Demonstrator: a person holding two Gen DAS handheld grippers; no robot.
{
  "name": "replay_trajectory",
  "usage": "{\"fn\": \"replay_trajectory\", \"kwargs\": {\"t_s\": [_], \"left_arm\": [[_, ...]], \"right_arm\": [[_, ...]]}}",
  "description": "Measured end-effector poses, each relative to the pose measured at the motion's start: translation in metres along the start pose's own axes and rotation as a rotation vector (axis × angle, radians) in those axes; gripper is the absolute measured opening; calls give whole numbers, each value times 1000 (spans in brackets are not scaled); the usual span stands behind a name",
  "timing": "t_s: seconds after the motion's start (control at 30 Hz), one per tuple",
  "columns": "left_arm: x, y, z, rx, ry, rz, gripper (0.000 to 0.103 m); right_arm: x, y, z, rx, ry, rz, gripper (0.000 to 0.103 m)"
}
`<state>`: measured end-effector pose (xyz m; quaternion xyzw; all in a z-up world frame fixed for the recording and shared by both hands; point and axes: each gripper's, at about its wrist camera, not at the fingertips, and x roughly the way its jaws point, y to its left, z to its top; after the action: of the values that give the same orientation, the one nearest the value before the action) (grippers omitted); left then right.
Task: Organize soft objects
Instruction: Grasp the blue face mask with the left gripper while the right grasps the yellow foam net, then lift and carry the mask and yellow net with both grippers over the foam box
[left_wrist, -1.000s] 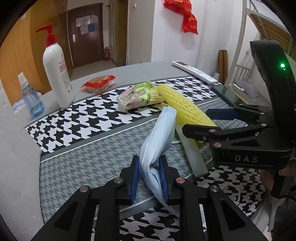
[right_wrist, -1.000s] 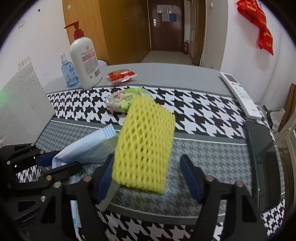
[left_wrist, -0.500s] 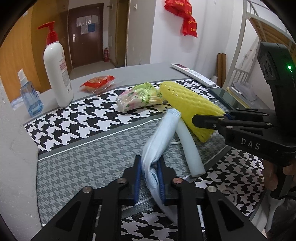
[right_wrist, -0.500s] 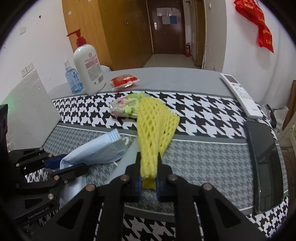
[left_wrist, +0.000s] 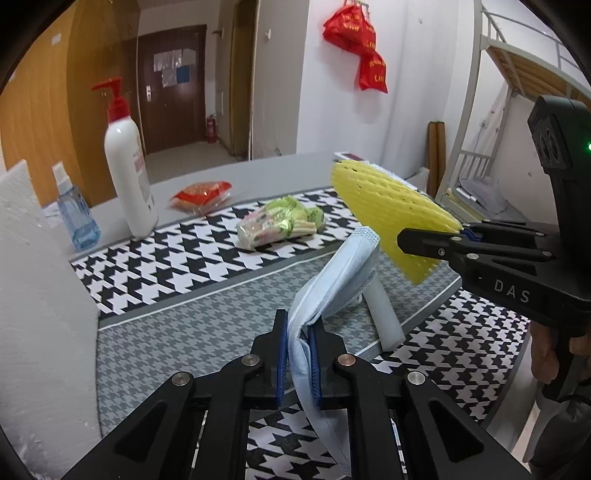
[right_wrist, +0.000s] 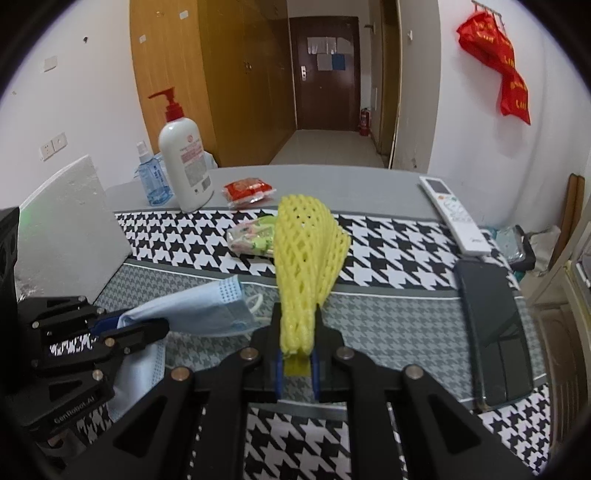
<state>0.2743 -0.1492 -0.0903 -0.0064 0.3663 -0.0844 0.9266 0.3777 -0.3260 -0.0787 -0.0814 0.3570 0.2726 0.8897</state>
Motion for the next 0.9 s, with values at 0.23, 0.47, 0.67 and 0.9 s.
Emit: {"fn": "replay_trajectory", "kwargs": {"t_s": [0.23,0.47,0.67,0.9], "left_arm": [[-27,-1,1,-2,-52,18,11],[-48,-1,2,-4,-94,39,11],[-67,-2,1,-2,-130,51,11],[-84,1,-3,-9,-166,76,11]], "right_arm": [[-22,8,-1,-1,-38,0,14],[-41,16,-3,-6,-70,1,14],[-55,21,-5,-14,-96,-1,14],[-71,30,-7,-28,-127,-5,14]]}}
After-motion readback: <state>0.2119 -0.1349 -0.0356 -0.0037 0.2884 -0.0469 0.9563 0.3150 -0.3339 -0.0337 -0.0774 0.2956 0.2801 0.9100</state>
